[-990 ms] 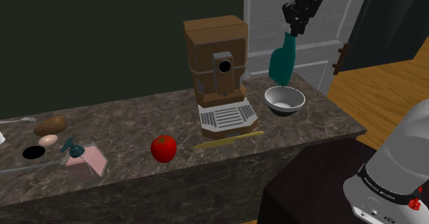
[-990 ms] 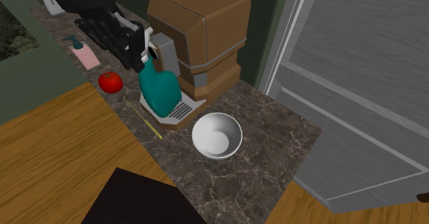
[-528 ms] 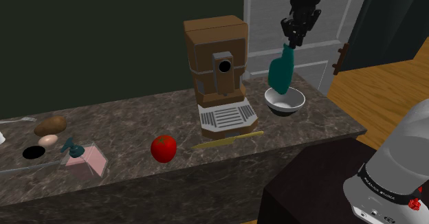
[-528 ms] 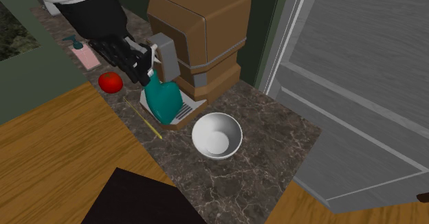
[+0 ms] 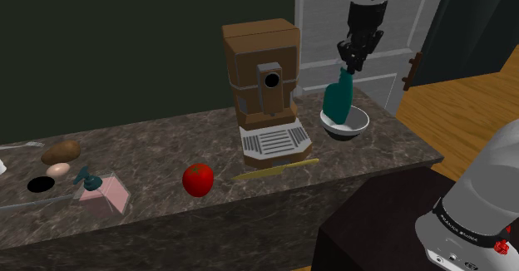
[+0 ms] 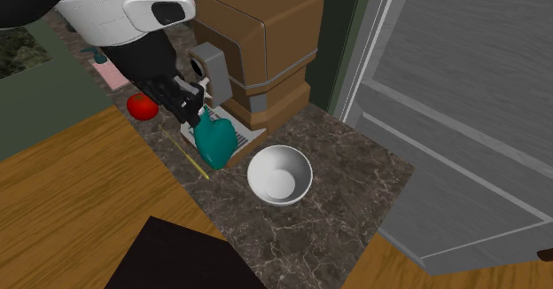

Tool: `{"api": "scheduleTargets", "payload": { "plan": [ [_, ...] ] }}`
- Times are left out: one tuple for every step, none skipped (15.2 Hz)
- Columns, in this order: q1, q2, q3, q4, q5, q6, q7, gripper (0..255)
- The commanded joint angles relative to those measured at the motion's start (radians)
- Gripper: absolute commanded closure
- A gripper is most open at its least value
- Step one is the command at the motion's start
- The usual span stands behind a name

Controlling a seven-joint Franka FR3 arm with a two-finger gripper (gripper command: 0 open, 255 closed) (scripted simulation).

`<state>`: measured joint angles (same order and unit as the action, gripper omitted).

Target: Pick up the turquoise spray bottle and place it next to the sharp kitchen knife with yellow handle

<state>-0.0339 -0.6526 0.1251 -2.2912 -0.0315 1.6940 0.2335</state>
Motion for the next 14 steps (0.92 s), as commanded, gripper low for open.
{"api": "scheduleTargets", "payload": {
  "plan": [
    [0.001,-0.004,0.001,-0.029,0.001,0.026,0.002,255],
    [0.001,-0.006,0.001,-0.043,0.001,0.038,0.003,255],
    [0.002,-0.007,0.002,-0.058,0.001,0.051,0.004,255],
    [0.002,-0.009,0.002,-0.072,0.002,0.064,0.005,255],
    [0.002,-0.010,0.003,-0.087,0.002,0.077,0.006,255],
    [0.003,-0.011,0.003,-0.101,0.002,0.090,0.007,255],
    [0.003,-0.011,0.004,-0.115,0.003,0.104,0.008,255],
    [0.004,-0.012,0.004,-0.128,0.003,0.117,0.009,255],
    [0.004,-0.012,0.005,-0.142,0.003,0.130,0.010,255],
    [0.004,-0.012,0.005,-0.155,0.003,0.143,0.011,255],
    [0.004,-0.012,0.006,-0.169,0.004,0.157,0.012,255],
    [0.005,-0.012,0.007,-0.182,0.004,0.170,0.014,255],
    [0.005,-0.011,0.007,-0.195,0.004,0.184,0.015,255],
    [0.005,-0.010,0.008,-0.207,0.004,0.198,0.016,255]
  ]
}}
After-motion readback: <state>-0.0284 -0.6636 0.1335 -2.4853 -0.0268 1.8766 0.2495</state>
